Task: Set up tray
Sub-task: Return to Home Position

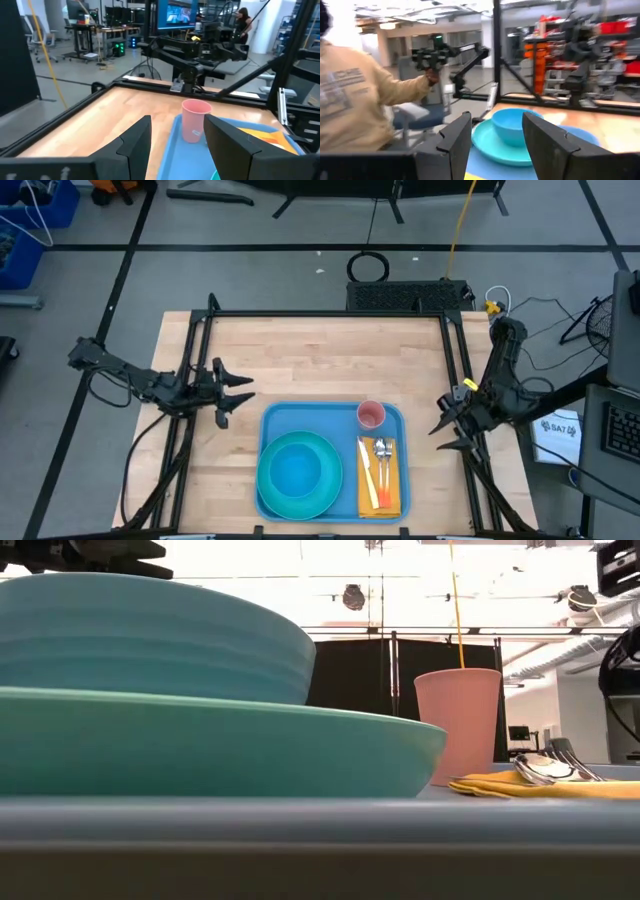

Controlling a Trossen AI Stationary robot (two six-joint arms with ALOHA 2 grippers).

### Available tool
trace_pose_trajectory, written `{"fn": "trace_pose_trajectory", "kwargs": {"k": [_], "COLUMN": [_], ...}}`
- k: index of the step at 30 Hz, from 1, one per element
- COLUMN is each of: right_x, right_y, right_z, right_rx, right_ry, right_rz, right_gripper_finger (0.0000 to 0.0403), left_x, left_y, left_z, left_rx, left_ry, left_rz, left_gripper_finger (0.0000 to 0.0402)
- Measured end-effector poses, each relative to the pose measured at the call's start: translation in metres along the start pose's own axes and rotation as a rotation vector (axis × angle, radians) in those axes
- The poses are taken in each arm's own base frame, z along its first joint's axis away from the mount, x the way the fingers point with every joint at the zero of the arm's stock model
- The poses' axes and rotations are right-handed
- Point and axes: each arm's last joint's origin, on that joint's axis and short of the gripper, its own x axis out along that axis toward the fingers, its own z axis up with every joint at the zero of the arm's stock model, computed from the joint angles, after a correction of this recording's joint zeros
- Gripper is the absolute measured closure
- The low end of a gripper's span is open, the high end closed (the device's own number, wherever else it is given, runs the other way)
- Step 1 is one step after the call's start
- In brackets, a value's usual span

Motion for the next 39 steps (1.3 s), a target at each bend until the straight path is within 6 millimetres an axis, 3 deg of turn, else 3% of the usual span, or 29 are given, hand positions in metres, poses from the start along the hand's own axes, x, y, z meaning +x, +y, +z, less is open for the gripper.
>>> {"fn": "trace_pose_trajectory", "kwargs": {"k": [10, 19, 29, 35, 39], "right_x": [-0.001, 0.006, 0.014, 0.014, 0.013], "right_y": [0.001, -0.014, -0.055, -0.081, -0.099], "right_z": [-0.013, -0.024, -0.02, -0.011, -0.017], "right_rx": [0.01, 0.033, -0.123, -0.15, -0.096], "right_ry": [0.093, 0.112, 0.083, 0.021, 0.035], "right_rz": [0.062, -0.104, -0.515, -0.551, -0.551], "right_gripper_finger": [0.0236, 0.0236, 0.0236, 0.0236, 0.0236], "left_x": [0.0, -0.001, 0.002, 0.005, 0.006], "left_y": [0.003, 0.004, 0.01, 0.014, 0.017], "left_z": [-0.008, -0.013, -0.013, -0.013, -0.013], "left_rx": [-0.027, -0.007, -0.016, -0.012, -0.003], "left_ry": [0.064, 0.105, 0.113, 0.124, 0.13], "left_rz": [0.061, 0.072, 0.103, 0.102, 0.11], "left_gripper_finger": [0.0215, 0.0215, 0.0215, 0.0215, 0.0215]}}
